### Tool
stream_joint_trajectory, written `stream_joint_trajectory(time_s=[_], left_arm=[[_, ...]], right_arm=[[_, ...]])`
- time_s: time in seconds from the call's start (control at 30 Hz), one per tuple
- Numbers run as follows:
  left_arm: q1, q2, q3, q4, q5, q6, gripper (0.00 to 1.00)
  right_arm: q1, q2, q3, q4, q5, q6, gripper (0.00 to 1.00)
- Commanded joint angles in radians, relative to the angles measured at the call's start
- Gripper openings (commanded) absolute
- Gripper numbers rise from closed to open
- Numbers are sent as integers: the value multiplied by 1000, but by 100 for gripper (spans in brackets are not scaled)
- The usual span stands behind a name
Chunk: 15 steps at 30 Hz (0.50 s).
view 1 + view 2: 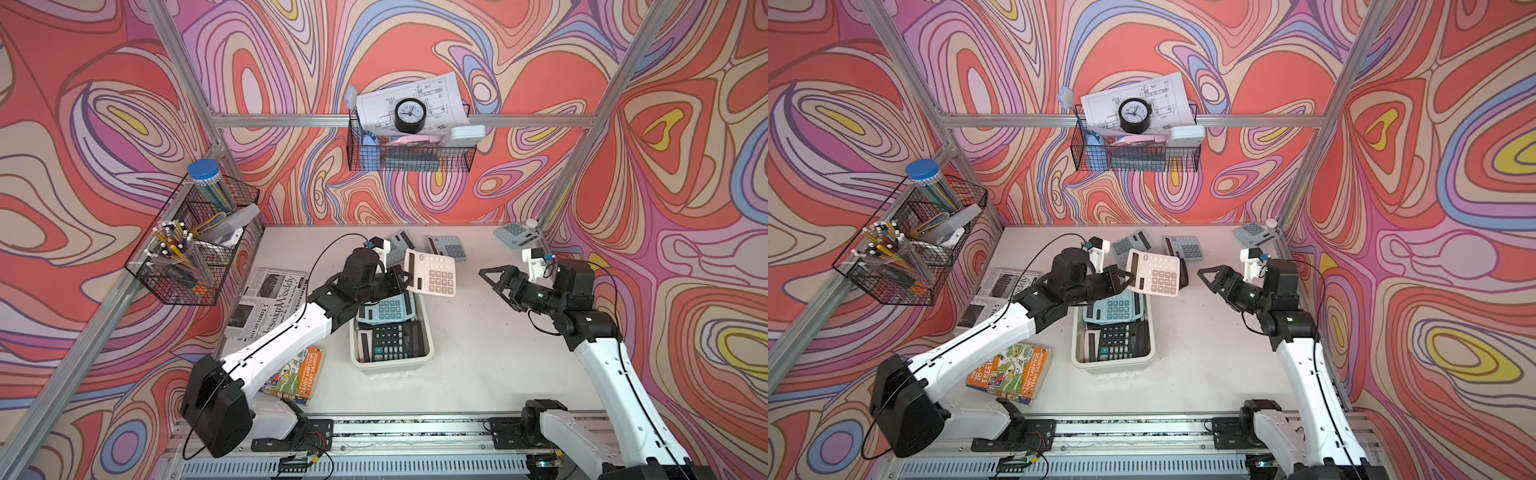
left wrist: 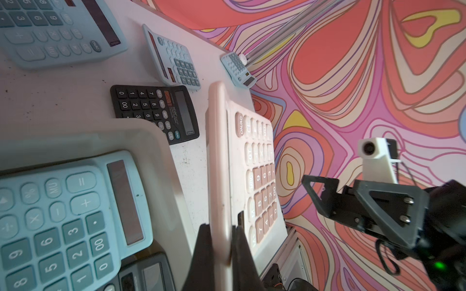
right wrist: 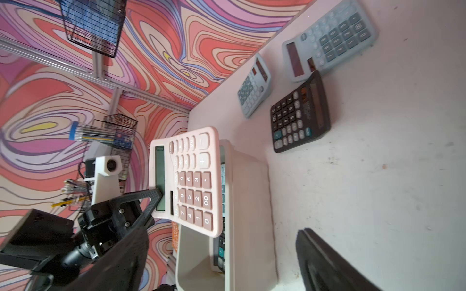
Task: Put the calculator in the storage box
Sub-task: Pick up the calculator at the center of the board.
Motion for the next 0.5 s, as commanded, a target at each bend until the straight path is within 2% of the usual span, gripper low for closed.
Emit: stream_joint_trajectory(time_s=[0.0, 0.17, 0.27, 0.47], left_arm=[[9, -117, -52, 38, -13, -22, 0], [24, -263, -135, -4, -21, -46, 0], [35, -329, -177, -30, -6, -64, 0], [55, -430, -270, -40, 15, -113, 0]], right_arm=[[-1, -12, -62, 217, -157, 129, 91], [5, -27, -156, 401, -219, 250, 85], [21, -21, -173, 439, -227, 276, 81], [135, 4, -169, 509, -195, 292, 80]])
